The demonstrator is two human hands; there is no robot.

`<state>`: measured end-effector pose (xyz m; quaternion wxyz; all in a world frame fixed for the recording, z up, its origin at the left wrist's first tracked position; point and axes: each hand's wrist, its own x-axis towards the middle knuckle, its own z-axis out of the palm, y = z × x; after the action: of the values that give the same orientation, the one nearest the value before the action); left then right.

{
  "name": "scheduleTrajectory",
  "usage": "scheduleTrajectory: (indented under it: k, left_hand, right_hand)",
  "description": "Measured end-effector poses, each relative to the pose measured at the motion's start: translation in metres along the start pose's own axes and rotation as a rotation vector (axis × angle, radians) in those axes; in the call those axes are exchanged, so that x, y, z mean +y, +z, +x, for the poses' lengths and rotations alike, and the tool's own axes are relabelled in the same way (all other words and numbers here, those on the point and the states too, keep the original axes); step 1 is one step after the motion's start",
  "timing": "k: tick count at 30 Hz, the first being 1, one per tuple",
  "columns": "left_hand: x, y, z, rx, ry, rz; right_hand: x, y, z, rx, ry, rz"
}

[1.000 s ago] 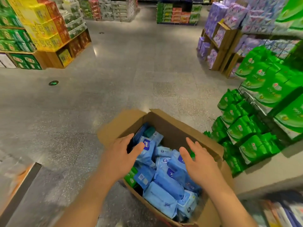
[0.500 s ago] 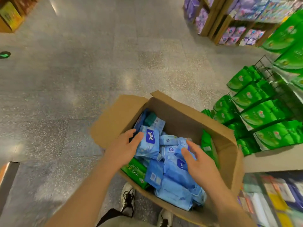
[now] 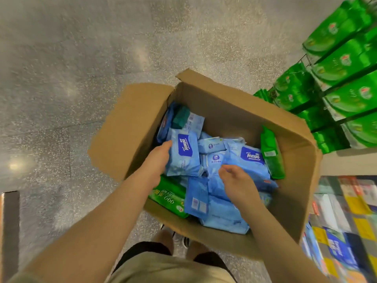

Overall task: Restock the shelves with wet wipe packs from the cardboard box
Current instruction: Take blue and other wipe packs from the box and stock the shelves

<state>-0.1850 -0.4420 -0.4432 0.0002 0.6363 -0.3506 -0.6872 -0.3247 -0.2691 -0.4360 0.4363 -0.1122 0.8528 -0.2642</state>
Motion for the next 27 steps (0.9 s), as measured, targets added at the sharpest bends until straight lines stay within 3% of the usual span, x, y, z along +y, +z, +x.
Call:
scheduleTrajectory:
  k: [9, 13, 18, 27]
  left_hand:
    - [-0.027, 0.028, 0.076, 0.107, -0.16, 0.027]
    - [-0.031, 0.031, 0.086, 0.047, -0.213, -0.009]
    - [-0.026, 0.029, 0.086, 0.006, -0.218, -0.05]
    - [-0.03, 0.023, 0.06, 0.023, -0.17, -0.121]
  right_hand:
    - [0.034, 0.026, 0.018, -0.095, 0.089, -0.004]
    - [0.046, 0.025, 0.022, -0.09, 0.11, 0.02]
    - [0.055, 0.015, 0.022, -0.118, 0.14, 0.033]
    - [0.038, -0.022, 0.043, -0.011, 0.045, -0.036]
